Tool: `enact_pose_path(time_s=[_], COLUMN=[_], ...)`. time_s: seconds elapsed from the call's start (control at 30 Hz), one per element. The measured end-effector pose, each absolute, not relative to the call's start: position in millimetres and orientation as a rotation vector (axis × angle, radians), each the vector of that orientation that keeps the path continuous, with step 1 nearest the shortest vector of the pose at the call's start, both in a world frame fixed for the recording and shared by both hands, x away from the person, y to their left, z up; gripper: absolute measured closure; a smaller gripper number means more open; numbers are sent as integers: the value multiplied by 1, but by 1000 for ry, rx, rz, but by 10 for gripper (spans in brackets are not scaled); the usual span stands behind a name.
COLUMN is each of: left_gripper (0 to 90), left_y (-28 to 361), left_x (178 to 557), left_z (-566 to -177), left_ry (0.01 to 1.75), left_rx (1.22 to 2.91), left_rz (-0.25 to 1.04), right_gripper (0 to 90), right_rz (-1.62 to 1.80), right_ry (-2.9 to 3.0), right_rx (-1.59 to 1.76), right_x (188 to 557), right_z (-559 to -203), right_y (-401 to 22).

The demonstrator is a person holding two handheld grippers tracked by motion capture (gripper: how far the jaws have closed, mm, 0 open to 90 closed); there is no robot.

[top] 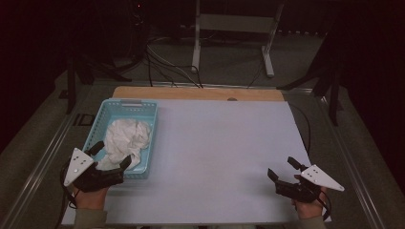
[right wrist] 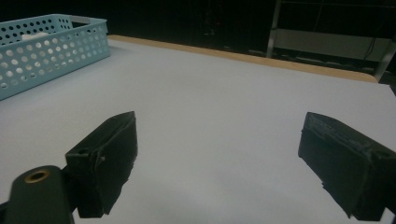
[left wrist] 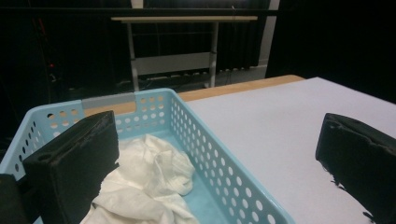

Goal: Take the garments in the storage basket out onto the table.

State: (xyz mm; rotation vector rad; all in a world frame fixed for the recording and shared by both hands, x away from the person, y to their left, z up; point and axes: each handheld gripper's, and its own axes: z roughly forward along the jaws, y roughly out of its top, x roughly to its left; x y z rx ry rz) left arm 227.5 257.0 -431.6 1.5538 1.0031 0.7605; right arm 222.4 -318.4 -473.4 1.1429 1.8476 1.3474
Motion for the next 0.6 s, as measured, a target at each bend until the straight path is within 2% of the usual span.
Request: enact_pose_path(time_s=[0.6], left_gripper=[5], left_y=[267], left_x=[229], left_z=[-426], left_ry=[1004], left_rx=[1534], left_rz=[745], right_gripper=[119], right_rz=[1343], right_ry=[1844], right_rx=[1136], right_x=[221], right_z=[-473], right_y=[-318])
